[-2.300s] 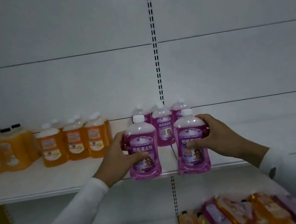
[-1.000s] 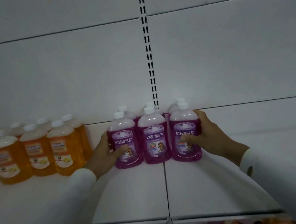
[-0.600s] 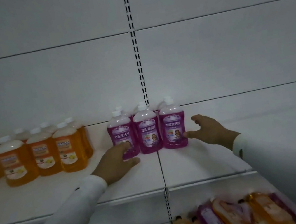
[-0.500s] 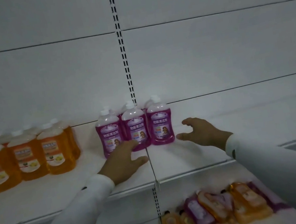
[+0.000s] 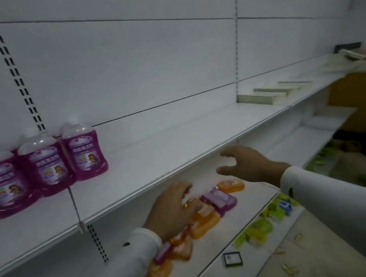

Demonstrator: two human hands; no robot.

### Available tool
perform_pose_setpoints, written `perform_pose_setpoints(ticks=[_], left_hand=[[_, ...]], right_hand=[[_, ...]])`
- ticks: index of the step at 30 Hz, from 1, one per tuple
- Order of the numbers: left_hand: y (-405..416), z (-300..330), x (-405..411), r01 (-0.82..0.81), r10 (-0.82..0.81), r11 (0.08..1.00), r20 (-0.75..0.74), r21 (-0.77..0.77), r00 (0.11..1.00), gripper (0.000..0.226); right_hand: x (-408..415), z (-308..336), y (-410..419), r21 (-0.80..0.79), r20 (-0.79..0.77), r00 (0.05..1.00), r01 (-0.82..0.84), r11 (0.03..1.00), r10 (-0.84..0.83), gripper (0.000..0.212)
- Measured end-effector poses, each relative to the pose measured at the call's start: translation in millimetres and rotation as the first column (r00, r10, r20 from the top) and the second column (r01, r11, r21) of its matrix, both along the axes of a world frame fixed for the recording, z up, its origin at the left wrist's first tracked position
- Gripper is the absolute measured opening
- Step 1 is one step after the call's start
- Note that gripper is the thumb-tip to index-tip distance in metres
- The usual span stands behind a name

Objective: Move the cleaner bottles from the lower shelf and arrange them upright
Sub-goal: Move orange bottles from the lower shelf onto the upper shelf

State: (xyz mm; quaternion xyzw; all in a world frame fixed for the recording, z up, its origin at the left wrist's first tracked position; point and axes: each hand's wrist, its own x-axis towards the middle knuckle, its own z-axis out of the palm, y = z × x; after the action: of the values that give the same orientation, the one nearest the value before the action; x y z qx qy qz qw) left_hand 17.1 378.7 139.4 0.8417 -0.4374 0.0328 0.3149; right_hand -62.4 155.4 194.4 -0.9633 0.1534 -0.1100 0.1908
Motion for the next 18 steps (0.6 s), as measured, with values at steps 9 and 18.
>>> perform_pose_setpoints(ticks=[9, 18], left_hand=[[-112.0, -53.4, -28.2, -0.063, 0.077, 0.99, -0.111, 0.128, 0.991, 0.046], [-181.8, -99.7, -29.9, -0.149, 0.189, 0.973, -0.242, 0.175, 0.952, 0.041]], right_hand=[[-47.6, -72.8, -99.5, 0.117, -0.093, 0.995, 0.033, 0.993, -0.022, 0.064], [-42.0, -122.6, -182.5, 0.195, -0.159, 0.987, -0.003, 0.981, 0.034, 0.066]])
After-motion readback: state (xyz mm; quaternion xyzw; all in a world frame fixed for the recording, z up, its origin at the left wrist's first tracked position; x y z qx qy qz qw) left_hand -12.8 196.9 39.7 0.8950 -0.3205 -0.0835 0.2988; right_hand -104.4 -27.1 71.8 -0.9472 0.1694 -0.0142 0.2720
